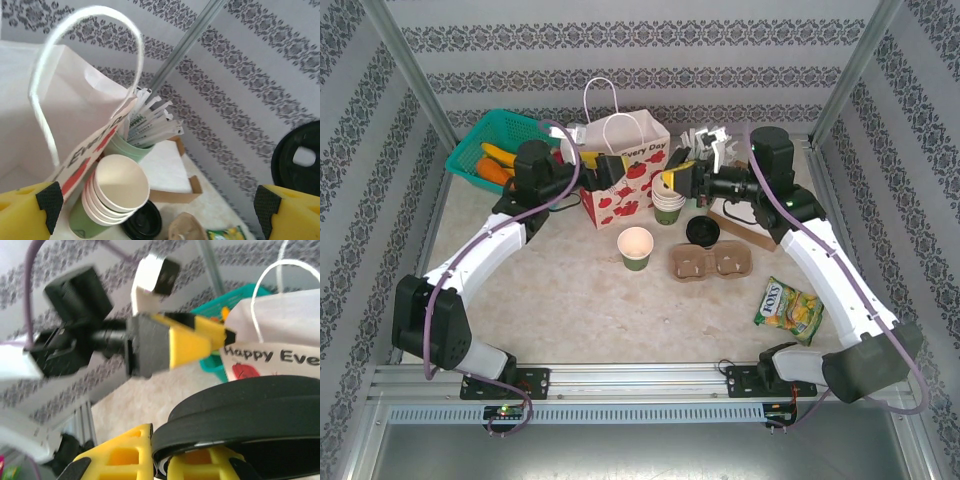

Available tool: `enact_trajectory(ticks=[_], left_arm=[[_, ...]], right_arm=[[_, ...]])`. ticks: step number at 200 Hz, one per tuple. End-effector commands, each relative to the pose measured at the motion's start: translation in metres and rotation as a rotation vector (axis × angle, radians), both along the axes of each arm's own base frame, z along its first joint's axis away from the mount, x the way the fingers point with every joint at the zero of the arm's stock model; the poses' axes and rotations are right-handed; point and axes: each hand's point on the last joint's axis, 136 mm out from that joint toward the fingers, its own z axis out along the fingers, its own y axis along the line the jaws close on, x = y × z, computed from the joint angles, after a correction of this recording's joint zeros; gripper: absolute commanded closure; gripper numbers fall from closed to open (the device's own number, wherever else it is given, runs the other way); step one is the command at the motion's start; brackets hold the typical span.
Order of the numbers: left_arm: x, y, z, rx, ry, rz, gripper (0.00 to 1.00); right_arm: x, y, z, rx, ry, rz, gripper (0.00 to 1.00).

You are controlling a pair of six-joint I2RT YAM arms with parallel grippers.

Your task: Pack the takeout coffee

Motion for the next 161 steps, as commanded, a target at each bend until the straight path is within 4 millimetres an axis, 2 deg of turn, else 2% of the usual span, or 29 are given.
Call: enact_trajectory(ticks=[1,15,34,62,125,161], left_arm=[[-0.036,-0.022,0.027,-0.072,-0.014,-0.24,0.0],[-0.047,-0.025,0.033,-0.057,-0.048,-0.301,0.01],[-0.062,-0.027,0.043,-0.049,-0.098,-0.367,0.04],[-0.081,-0.033,0.05,-0.025,-0.132,-0.465,0.09],[-0.126,-0.059,0.061,0.034,-0.233,-0.706,0.27],[-0.134,-0.064,0.071,0.019,-0.272,-0.767,0.42]], right_arm=[[-0.049,0.001,0.011,-0.009,-0.084,0.223,1.0],[-0.065,0.003,0.013,0.007,-0.065,0.307,1.0],[-0.074,0.005,0.012,-0.001,-0.081,0.344,1.0],[-0.09,0.008,0.023,0.047,-0.11,0.435,1.0],[-0.092,0.012,0.031,0.06,-0.141,0.481,1.0],[-0.095,0.016,0.028,0.054,-0.163,0.5,1.0]])
